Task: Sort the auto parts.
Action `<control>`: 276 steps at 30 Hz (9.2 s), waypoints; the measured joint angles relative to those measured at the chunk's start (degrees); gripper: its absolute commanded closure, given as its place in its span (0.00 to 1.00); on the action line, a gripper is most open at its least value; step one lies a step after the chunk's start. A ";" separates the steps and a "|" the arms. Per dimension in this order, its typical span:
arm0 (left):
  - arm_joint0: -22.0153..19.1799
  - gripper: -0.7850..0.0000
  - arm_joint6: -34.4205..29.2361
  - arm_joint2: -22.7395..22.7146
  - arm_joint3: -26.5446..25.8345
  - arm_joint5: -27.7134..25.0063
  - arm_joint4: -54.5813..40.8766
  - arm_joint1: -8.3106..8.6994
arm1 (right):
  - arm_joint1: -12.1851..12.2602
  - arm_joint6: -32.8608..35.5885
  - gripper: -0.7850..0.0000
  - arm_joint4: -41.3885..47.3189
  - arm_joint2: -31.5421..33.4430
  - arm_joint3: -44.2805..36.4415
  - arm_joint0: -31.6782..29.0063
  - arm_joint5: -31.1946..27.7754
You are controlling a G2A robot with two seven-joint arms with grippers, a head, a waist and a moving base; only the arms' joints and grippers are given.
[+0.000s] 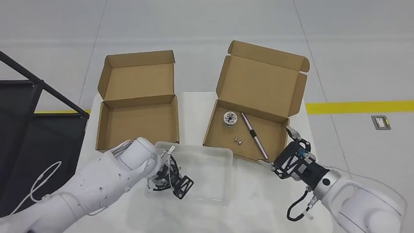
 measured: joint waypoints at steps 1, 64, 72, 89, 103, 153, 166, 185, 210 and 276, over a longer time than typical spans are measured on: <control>-0.01 0.56 0.04 0.00 0.10 0.00 -0.01 -0.07 | 0.00 0.00 0.00 0.00 0.00 0.00 0.00 0.00; 10.70 1.00 -10.86 -27.80 -13.17 16.78 -31.57 22.51 | 0.00 0.00 0.00 0.00 0.00 0.00 0.00 0.00; 6.34 1.00 -11.44 -26.39 5.42 12.12 -35.53 18.49 | 0.00 0.00 0.00 0.00 0.00 0.00 0.00 0.00; -2.22 1.00 -12.88 -18.27 35.19 17.67 -40.77 2.32 | 0.00 0.00 0.00 0.00 0.00 0.00 0.00 0.00; -4.56 0.57 -10.33 -16.90 47.31 16.57 -39.83 -5.23 | 0.00 0.00 0.00 0.00 0.00 0.00 0.00 0.00; -13.10 0.07 31.72 -0.01 -2.85 3.73 12.36 5.72 | 0.00 0.00 0.00 0.00 0.00 0.00 0.00 0.00; -12.61 0.00 33.93 0.00 0.26 5.95 18.86 1.86 | 0.00 0.00 0.00 0.00 0.00 0.00 0.00 0.00; -9.54 0.00 32.00 0.00 -5.67 4.01 31.19 0.47 | 0.00 0.00 0.00 0.00 0.00 0.00 0.00 0.00; -5.86 0.46 39.34 0.00 19.45 11.33 49.54 -13.59 | 0.00 0.00 0.00 0.00 0.00 0.00 0.00 0.00; -9.23 1.00 53.50 0.00 43.20 25.49 56.95 -26.70 | 0.00 0.00 0.00 0.00 0.00 0.00 0.00 0.00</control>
